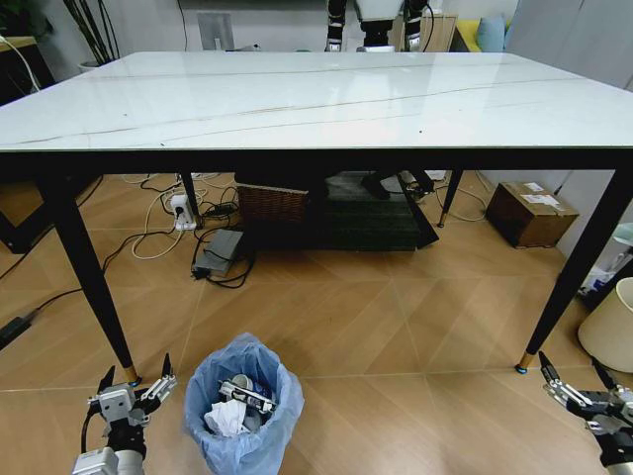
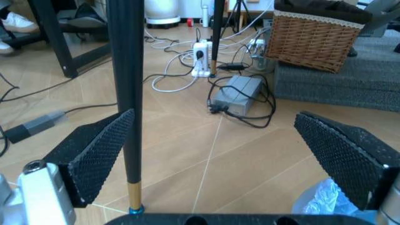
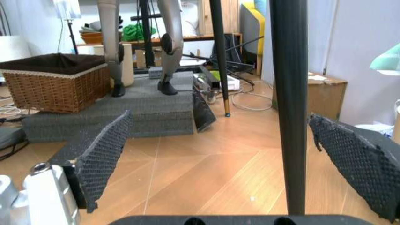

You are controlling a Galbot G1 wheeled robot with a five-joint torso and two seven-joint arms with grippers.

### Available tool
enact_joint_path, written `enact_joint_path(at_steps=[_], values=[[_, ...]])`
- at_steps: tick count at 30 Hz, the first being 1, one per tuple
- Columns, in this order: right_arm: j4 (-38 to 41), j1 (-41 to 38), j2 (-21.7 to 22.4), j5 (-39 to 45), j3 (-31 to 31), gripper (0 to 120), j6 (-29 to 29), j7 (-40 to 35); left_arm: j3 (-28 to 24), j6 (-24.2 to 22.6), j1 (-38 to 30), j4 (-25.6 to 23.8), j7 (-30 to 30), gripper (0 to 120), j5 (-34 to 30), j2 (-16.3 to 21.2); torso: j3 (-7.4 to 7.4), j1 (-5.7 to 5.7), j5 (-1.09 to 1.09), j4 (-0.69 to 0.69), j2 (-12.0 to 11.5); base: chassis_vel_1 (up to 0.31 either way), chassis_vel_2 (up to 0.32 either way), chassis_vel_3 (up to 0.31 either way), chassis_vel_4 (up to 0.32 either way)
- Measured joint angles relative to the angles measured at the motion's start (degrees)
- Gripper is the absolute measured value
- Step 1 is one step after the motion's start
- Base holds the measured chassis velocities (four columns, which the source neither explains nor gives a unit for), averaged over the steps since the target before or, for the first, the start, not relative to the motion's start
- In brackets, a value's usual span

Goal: Pick up the trash bin and place the trash from the table into it.

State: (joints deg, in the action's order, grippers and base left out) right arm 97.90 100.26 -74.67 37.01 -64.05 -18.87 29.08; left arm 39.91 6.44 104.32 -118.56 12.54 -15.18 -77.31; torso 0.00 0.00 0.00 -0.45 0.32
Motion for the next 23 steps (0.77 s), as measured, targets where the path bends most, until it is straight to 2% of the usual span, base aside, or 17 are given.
enact_joint_path(at_steps=[23], values=[[0.00, 0.00, 0.00, 0.00, 0.00, 100, 0.00, 0.00, -0.01, -0.04, 0.01, -0.04, 0.04, 100, -0.02, 0.00, 0.00, 0.00, 0.00, 0.00, 0.00, 0.000, 0.000, 0.000, 0.000]])
